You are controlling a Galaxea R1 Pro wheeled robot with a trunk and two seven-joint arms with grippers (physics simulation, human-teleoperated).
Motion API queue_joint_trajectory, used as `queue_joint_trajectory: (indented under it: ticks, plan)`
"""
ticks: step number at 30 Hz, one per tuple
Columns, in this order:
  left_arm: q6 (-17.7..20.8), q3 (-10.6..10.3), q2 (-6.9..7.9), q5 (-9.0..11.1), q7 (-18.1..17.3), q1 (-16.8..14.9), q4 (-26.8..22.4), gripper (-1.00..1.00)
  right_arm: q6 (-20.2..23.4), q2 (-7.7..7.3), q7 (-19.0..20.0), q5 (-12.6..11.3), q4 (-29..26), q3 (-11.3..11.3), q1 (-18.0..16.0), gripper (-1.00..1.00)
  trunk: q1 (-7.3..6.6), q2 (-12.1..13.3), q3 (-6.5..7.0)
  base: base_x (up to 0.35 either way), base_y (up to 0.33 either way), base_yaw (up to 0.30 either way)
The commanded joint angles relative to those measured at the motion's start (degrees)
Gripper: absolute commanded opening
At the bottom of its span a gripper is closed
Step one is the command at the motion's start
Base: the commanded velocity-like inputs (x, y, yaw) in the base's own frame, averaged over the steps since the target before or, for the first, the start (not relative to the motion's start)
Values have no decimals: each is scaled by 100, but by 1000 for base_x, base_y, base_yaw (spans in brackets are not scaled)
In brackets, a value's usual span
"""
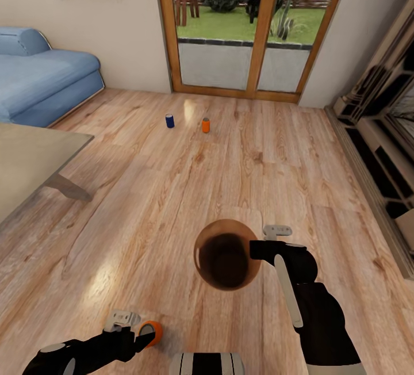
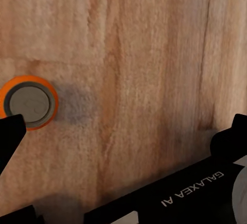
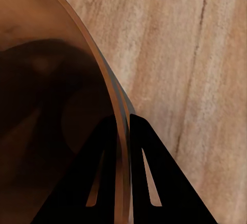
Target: Put the three can of soda from the living room inside the tash can in the kitchen.
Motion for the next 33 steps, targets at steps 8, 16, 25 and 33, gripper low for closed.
queue_joint_trajectory:
  ticks: [8,16,25,33]
  plan:
    - [-7,0,34,0,-8,0,0,100,0,-3,28,-109,-2,1,-1,-100,-1,0,0,0,0,0]
    - [-8,0,49,0,-9,0,0,100,0,-4,28,-109,-2,1,-1,-100,87,-161,-71,0,0,0]
    - [-15,0,57,0,-21,0,0,100,0,-10,28,-109,-2,1,-1,-100,285,-522,-233,0,0,0]
    - [-16,1,175,5,-55,0,-15,100,0,-13,28,-109,-2,1,-1,-100,351,-642,-287,0,0,0]
